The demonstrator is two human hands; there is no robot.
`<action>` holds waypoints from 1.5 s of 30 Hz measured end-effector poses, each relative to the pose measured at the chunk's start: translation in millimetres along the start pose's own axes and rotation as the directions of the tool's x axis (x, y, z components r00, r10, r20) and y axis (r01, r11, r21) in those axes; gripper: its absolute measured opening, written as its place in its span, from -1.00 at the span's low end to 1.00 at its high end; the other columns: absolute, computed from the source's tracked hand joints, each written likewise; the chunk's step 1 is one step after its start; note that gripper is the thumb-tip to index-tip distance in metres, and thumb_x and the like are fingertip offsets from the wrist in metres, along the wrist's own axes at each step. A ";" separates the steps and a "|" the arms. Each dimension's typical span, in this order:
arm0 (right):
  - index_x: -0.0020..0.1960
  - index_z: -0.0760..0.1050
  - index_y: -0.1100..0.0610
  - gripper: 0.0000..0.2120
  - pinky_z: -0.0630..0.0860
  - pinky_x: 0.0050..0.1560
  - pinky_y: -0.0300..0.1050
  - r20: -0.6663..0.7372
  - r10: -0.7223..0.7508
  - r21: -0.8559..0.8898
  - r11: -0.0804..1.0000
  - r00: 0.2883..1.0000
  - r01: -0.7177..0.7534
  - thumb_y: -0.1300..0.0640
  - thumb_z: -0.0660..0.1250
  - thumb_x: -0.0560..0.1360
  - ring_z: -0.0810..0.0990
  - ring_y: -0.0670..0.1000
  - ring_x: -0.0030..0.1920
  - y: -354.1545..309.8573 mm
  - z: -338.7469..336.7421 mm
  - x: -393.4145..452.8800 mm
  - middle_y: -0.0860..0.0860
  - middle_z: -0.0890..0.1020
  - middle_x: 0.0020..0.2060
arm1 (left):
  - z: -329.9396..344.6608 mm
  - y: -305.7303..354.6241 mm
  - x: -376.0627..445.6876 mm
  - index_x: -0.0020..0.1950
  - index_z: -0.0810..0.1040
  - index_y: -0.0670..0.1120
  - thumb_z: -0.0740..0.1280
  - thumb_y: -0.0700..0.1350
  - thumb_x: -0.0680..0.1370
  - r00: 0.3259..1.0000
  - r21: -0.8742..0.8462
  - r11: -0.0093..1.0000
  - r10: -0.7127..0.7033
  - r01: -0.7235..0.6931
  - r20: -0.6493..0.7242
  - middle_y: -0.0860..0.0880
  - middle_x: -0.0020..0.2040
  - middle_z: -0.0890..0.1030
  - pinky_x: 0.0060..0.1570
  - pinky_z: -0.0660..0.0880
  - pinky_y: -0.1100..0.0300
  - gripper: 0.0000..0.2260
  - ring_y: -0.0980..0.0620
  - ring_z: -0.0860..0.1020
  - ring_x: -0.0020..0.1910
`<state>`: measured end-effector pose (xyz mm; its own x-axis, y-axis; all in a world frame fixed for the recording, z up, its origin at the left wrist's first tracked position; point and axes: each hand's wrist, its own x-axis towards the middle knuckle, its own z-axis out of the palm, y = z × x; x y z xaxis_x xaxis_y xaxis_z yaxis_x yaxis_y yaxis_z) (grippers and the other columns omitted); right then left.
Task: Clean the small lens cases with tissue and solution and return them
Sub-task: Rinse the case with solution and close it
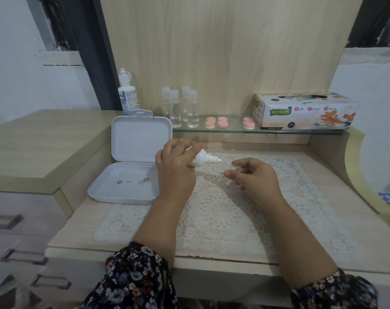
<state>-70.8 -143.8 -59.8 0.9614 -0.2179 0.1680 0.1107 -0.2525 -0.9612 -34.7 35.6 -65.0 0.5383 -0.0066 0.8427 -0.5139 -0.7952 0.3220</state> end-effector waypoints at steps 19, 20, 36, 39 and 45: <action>-0.05 0.62 0.01 -0.76 0.60 -0.06 0.03 0.006 -0.007 -0.004 1.000 1.000 0.007 0.10 0.58 0.32 0.58 -0.04 -0.26 -0.2 0.7 0.2 0.02 0.58 -0.27 | 0.4 0.1 0.0 0.05 0.63 0.03 0.36 -0.47 0.19 1.000 0.015 1.000 -0.010 0.010 0.023 0.09 0.04 0.61 0.07 0.16 0.09 -0.44 -0.01 0.40 0.14; -0.05 0.62 0.00 -0.76 0.60 -0.06 0.04 0.005 -0.009 -0.007 1.000 1.000 0.009 0.10 0.58 0.32 0.58 -0.04 -0.26 0.0 0.8 0.4 0.02 0.58 -0.27 | 0.7 0.1 -0.1 0.05 0.63 0.03 0.36 -0.47 0.18 1.000 0.015 1.000 -0.006 0.005 0.021 0.08 0.03 0.61 0.07 0.17 0.08 -0.44 -0.01 0.40 0.13; -0.05 0.62 0.01 -0.75 0.60 -0.06 0.05 0.008 -0.015 -0.008 1.000 1.000 0.015 0.10 0.58 0.32 0.60 -0.03 -0.25 -0.2 0.5 -0.5 -0.02 0.58 -0.30 | 1.5 -2.1 -0.4 0.05 0.64 0.01 0.37 -0.48 0.18 1.000 0.013 1.000 -0.011 0.011 0.023 0.08 0.04 0.61 0.07 0.16 0.08 -0.44 0.01 0.38 0.14; -0.06 0.62 0.00 -0.76 0.59 -0.06 0.07 0.007 -0.017 -0.010 1.000 1.000 0.017 0.10 0.58 0.32 0.59 -0.01 -0.25 0.0 0.4 -0.2 0.00 0.58 -0.30 | 1.4 -1.9 -0.6 0.06 0.64 0.01 0.37 -0.48 0.18 1.000 0.020 1.000 -0.010 0.010 0.024 0.08 0.04 0.61 0.08 0.16 0.07 -0.43 0.00 0.38 0.15; -0.05 0.62 0.00 -0.75 0.59 -0.08 0.03 0.006 -0.012 -0.001 1.000 1.000 0.012 0.10 0.59 0.31 0.59 -0.03 -0.26 -0.7 0.8 -1.5 0.01 0.60 -0.28 | 1.1 -2.4 -0.6 0.05 0.64 0.01 0.37 -0.49 0.17 1.000 0.000 1.000 0.007 -0.007 0.008 0.08 0.03 0.61 0.06 0.19 0.05 -0.43 -0.02 0.40 0.13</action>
<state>-72.1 -142.6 -59.6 0.9613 -0.2096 0.1786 0.1223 -0.2562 -0.9589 -33.0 36.8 -66.8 0.5404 -0.0172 0.8412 -0.5173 -0.7953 0.3161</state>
